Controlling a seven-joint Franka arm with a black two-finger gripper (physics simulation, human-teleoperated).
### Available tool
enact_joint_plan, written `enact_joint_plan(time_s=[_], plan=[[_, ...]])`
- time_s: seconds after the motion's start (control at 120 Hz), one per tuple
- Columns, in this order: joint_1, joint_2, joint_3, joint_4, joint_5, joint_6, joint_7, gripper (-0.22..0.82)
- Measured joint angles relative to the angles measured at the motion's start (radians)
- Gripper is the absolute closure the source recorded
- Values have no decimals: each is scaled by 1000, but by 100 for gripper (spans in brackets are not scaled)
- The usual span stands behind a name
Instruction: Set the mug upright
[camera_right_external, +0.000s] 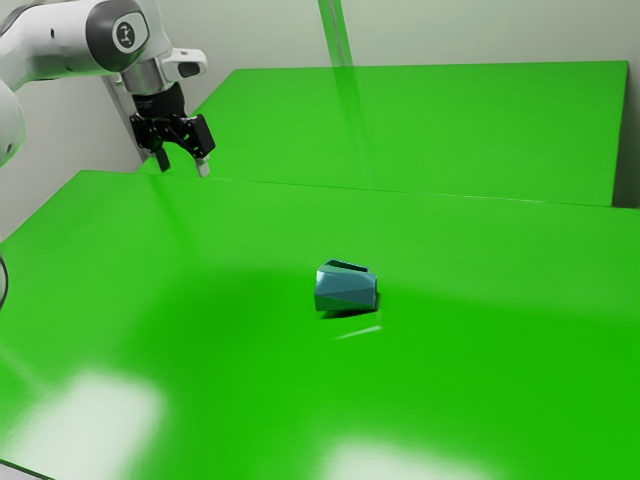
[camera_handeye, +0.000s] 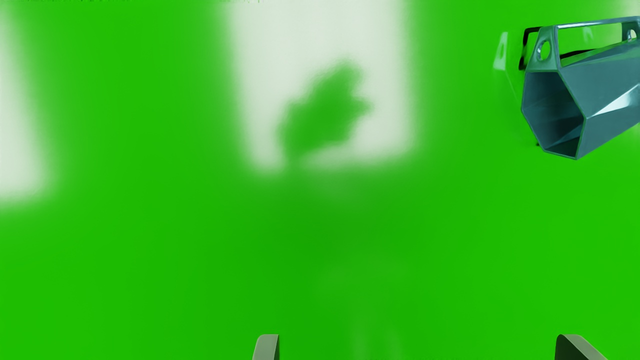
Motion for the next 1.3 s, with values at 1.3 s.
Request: enact_joint_plan(time_s=[1.3], plan=[[20,154,5,-491,-979,376,313,0]])
